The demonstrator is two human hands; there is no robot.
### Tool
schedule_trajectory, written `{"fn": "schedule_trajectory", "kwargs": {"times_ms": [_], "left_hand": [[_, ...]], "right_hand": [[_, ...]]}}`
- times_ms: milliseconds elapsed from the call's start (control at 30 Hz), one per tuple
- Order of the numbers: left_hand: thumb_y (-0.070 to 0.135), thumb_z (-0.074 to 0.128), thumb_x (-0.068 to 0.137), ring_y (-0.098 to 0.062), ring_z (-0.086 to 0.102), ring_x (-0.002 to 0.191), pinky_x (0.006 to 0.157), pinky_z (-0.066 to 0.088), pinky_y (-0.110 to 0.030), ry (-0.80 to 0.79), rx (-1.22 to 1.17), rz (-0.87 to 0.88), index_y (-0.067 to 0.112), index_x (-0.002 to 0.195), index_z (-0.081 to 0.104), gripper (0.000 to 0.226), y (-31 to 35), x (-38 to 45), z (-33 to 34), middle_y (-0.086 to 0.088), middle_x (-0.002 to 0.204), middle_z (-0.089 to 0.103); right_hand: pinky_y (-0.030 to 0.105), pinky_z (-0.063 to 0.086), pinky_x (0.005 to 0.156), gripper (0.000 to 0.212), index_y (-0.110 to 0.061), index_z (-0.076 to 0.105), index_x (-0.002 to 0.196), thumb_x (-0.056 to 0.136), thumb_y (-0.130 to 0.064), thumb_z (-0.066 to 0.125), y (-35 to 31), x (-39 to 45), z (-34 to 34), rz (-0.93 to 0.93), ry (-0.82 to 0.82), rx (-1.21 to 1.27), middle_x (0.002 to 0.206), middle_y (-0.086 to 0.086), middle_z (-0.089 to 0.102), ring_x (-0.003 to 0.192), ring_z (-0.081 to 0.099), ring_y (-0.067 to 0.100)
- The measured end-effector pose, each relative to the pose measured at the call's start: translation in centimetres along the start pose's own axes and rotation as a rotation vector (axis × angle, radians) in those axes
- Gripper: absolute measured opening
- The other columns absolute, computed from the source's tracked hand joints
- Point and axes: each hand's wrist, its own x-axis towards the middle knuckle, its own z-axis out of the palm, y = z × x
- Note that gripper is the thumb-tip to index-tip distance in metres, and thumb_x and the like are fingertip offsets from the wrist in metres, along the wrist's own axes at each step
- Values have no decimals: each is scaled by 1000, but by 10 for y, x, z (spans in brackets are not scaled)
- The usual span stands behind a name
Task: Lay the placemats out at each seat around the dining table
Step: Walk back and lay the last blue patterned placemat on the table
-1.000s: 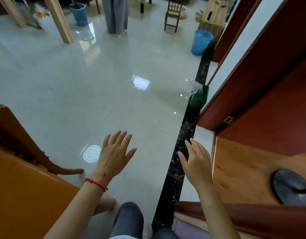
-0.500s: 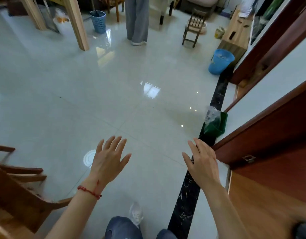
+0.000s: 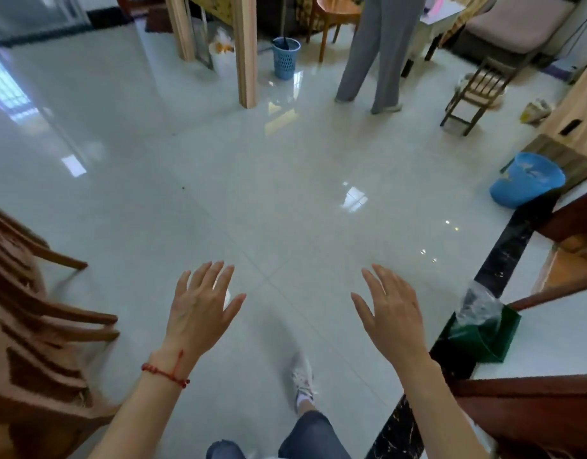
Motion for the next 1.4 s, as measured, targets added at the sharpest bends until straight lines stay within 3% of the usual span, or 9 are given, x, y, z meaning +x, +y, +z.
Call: {"fn": "schedule_trajectory", "kwargs": {"times_ms": [200, 367, 500, 833, 1400], "left_hand": [[53, 8, 94, -34, 63, 103, 86, 48, -50, 34, -3, -171, 4, 114, 61, 74, 3, 70, -17, -16, 111, 66], [52, 8, 95, -32, 62, 103, 86, 48, -48, 57, -7, -305, 5, 115, 59, 72, -5, 110, -33, -15, 112, 65], [53, 13, 93, -31, 60, 109, 90, 46, -48, 68, 12, -410, 7, 119, 58, 70, -29, 131, -38, -13, 117, 63], [54, 9, 94, -34, 61, 106, 87, 48, -49, 71, -26, -579, 6, 117, 58, 73, -143, 209, -57, -16, 114, 64], [52, 10, 95, -35, 59, 110, 91, 48, -50, 113, -55, -681, 3, 119, 57, 73, -333, 382, -116, -18, 118, 62]], "right_hand": [[34, 34, 96, 60, -8, 61, 116, 97, -47, 19, 9, 120, 9, -190, 20, 57, 119, 13, 62, 108, 59, 29], [37, 47, 90, 60, -9, 61, 116, 97, -48, 19, -2, 200, 18, -377, 2, 89, 118, 12, 63, 107, 60, 28], [37, 46, 92, 59, -10, 58, 118, 96, -49, 20, -28, 250, 31, -478, -19, 161, 121, 11, 62, 109, 58, 27], [38, 47, 91, 58, -11, 58, 118, 96, -49, 21, -146, 390, 79, -658, -51, 200, 120, 11, 62, 108, 59, 28], [40, 46, 92, 60, -9, 58, 119, 95, -50, 22, -326, 613, 128, -746, -84, 245, 121, 13, 61, 108, 60, 31]]}}
